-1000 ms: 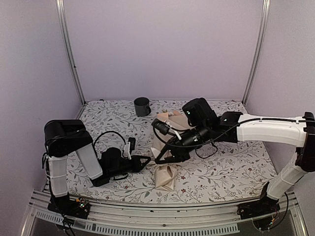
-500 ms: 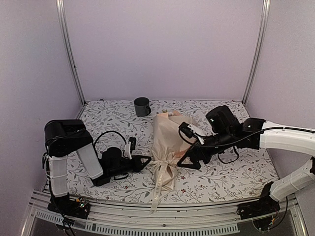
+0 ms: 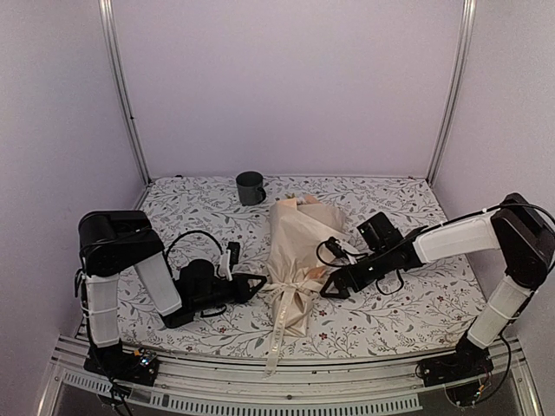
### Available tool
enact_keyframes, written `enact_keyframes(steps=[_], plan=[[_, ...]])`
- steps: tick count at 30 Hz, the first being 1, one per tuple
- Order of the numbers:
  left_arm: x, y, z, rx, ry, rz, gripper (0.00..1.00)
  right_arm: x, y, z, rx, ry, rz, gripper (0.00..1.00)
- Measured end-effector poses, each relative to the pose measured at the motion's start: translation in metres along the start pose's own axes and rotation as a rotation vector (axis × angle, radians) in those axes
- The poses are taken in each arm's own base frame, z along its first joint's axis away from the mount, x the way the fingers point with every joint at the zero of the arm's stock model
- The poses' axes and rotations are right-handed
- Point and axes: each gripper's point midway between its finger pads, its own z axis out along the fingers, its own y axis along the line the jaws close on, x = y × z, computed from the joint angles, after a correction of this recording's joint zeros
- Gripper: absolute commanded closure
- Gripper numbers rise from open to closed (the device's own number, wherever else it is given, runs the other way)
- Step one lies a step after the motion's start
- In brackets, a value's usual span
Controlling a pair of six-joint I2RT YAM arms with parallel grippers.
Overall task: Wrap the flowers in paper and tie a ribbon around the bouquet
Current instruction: Tie the half-tied ribbon around the folded bouquet.
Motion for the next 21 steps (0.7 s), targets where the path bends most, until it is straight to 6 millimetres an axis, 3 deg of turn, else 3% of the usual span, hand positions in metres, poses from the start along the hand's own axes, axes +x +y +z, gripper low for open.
enact_keyframes(steps=[3, 5, 12, 16, 21], plan=[[0.000, 0.000, 0.000, 0.000, 0.000, 0.000, 1.00, -0.008, 0.000, 0.012, -0.031, -0.028, -0.034, 0.16], [0.000, 0.000, 0.000, 0.000, 0.001, 0.000, 1.00, -0.015, 0.000, 0.016, -0.046, -0.050, -0.054, 0.27], [0.000, 0.000, 0.000, 0.001, 0.001, 0.000, 1.00, -0.016, -0.004, 0.027, -0.054, -0.058, -0.068, 0.98], [-0.004, 0.004, -0.003, -0.002, -0.009, -0.007, 1.00, -0.008, -0.004, 0.028, -0.061, -0.040, -0.048, 1.00], [-0.020, 0.019, -0.001, -0.019, -0.045, -0.031, 1.00, 0.016, 0.000, 0.023, -0.091, -0.016, 0.002, 1.00]])
